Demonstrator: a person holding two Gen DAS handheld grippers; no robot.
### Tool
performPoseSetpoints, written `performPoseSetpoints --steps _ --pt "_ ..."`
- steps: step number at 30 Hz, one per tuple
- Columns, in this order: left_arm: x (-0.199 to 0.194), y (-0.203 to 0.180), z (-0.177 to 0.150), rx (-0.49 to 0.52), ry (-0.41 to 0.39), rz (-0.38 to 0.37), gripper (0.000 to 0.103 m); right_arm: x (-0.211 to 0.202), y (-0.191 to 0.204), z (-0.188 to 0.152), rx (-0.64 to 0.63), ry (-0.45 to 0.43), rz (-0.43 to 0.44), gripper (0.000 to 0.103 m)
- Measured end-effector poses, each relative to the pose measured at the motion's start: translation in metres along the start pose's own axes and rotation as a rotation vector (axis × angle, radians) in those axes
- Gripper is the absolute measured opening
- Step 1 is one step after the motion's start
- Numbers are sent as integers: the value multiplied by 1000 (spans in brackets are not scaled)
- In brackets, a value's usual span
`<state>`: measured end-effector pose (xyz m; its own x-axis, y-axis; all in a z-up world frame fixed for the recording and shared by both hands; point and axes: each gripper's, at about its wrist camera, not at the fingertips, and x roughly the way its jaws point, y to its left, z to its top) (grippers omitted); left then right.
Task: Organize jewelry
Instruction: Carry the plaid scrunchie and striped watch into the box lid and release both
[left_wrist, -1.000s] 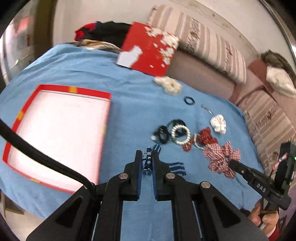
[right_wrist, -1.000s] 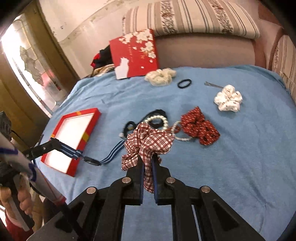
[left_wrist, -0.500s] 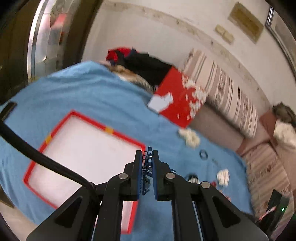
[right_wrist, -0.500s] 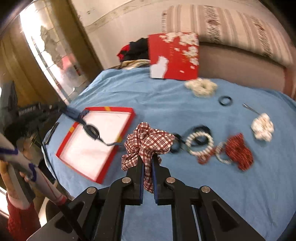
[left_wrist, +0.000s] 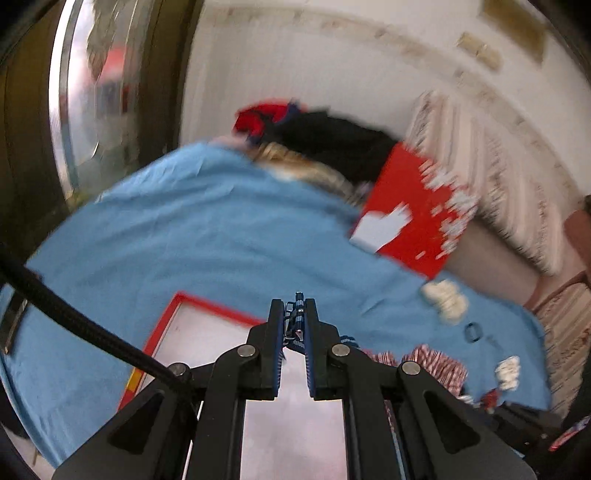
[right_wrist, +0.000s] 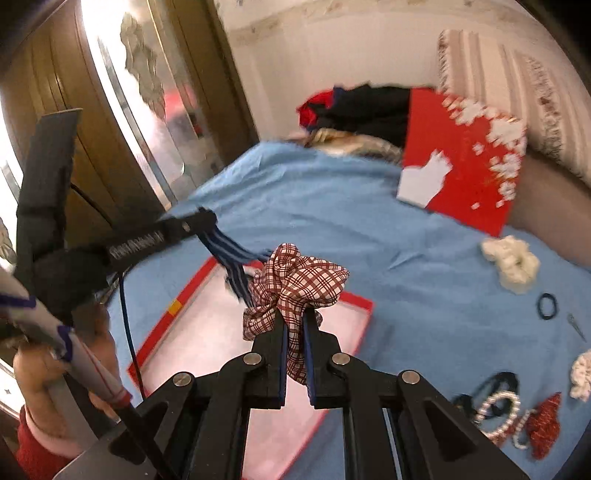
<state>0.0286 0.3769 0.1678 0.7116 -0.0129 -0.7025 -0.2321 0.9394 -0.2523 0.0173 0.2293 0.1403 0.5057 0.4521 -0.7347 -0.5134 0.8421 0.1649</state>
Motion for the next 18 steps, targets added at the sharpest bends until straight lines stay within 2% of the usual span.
performPoseSetpoints --steps 3,5,12,18 --pt "27 23 -22 -39 71 29 9 37 1 -5 3 73 0 9" --pt "36 36 -38 -56 116 21 9 55 -1 -11 14 113 4 9" --pt "22 55 -84 -36 177 25 9 80 -10 -31 38 198 5 9" --pt "4 70 -111 -58 190 79 10 85 -6 -37 19 224 -16 10"
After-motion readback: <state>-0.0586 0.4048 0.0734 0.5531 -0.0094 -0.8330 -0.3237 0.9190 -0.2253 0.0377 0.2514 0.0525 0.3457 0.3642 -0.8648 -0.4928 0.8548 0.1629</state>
